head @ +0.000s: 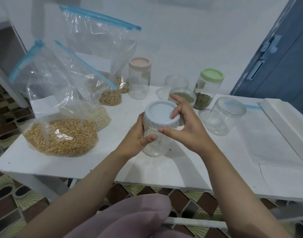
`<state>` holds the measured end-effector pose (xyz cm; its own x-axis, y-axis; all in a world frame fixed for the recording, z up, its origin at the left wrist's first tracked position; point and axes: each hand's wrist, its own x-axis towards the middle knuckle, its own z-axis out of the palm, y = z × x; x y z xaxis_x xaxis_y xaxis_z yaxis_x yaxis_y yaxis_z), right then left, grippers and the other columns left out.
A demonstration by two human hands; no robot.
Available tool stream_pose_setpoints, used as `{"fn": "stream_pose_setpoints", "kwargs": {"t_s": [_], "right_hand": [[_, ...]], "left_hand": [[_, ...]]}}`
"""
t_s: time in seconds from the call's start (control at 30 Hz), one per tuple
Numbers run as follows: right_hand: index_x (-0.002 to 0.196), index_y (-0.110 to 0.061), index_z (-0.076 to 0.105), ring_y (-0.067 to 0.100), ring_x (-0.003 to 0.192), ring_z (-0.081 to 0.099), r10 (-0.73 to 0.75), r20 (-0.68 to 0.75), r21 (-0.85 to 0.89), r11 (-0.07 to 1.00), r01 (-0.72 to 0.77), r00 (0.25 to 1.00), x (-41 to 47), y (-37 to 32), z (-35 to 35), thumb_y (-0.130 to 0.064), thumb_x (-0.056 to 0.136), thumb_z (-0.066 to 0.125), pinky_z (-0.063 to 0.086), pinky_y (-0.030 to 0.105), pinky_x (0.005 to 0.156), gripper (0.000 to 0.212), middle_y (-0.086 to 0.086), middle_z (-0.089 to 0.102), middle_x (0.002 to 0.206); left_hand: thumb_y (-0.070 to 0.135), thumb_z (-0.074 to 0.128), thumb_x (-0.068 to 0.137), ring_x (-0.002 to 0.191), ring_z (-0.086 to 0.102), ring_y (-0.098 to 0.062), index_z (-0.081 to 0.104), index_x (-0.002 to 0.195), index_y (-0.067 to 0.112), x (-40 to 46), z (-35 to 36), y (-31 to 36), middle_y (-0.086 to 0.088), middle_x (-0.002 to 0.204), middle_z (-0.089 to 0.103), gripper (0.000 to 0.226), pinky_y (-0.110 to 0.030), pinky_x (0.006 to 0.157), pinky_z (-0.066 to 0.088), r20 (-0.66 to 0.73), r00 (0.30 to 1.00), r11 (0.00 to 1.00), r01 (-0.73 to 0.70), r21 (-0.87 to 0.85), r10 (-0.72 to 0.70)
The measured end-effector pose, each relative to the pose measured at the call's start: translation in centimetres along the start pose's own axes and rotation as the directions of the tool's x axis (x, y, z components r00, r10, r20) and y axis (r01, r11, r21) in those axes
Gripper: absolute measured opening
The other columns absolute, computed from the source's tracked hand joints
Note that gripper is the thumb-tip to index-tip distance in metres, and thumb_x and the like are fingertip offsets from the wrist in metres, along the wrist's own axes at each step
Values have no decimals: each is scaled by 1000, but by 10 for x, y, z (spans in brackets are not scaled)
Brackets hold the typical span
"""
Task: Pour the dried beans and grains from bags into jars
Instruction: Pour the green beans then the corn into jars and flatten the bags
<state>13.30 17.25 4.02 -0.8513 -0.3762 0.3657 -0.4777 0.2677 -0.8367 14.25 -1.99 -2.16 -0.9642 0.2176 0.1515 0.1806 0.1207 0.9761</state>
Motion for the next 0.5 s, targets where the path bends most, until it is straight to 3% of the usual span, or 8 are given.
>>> {"fn": "stream_pose_setpoints", "kwargs": {"t_s": [0.23, 0.5], "right_hand": [[94, -24, 53, 18, 138, 41, -1, -53, 225, 974, 13, 999, -1, 10, 4, -25, 72, 84, 39, 50, 111, 37, -5, 48, 143], [97, -16, 49, 12, 128, 50, -50, -59, 275, 959, 64, 997, 4, 6, -1, -17, 80, 76, 44, 38, 103, 32, 6, 49, 140]], "left_hand": [[71, 71, 69, 137, 44, -16, 28, 147, 26, 4, 2, -2, 1, 146, 47, 101, -47, 113, 38, 0, 1000, 999, -25, -38, 25], [72, 72, 67, 136, 45, -18, 32, 143, 35, 10, 5, -6, 0, 145, 48, 94, -49, 113, 38, 2, 999, 998, -35, -56, 35]]}}
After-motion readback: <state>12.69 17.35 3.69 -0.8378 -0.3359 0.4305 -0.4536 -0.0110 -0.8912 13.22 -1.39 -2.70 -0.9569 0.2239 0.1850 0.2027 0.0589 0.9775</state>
